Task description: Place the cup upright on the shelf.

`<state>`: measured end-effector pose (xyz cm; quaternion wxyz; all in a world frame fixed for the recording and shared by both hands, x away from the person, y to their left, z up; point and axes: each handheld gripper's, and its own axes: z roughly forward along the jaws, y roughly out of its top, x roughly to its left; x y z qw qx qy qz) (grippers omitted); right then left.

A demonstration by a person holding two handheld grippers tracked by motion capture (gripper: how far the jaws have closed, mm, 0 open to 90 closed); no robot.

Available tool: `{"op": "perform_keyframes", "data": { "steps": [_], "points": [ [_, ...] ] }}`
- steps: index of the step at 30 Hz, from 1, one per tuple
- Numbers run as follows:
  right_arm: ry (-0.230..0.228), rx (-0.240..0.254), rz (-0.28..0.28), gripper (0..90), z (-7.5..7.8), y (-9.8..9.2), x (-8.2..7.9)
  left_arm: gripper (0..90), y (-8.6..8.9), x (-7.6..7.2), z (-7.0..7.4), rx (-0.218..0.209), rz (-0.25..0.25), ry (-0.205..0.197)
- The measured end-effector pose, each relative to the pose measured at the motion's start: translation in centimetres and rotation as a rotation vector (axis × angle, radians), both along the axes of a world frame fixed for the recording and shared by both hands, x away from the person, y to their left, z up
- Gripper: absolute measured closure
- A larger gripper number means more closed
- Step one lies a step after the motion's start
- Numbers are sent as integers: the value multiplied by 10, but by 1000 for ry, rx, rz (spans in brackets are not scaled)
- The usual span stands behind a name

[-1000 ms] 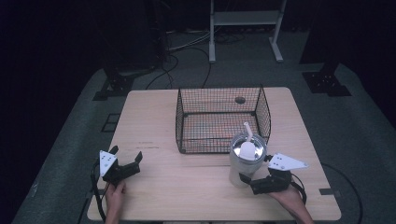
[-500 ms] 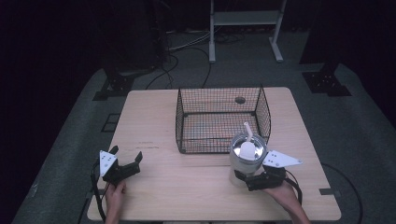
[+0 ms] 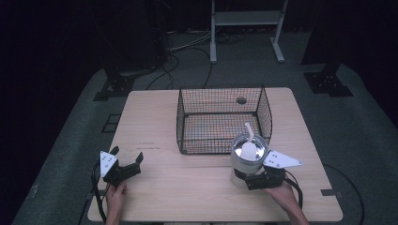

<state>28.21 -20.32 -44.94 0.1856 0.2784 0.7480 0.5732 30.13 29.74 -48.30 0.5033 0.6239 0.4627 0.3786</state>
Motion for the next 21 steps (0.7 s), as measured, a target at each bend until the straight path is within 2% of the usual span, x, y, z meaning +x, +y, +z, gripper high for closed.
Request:
{"op": "perform_keyframes", "data": {
  "steps": [13, 18, 21],
  "points": [
    [-18, 7, 11, 73, -2, -2, 0, 0, 0, 0, 0, -2, 0, -1],
    [-20, 6, 33, 75, -2, -3, 1, 0, 0, 0, 0, -3, -1, -2],
    [-7, 26, 60, 75, -1, -4, 1, 0, 0, 0, 0, -2, -1, -2]
  ]
}}
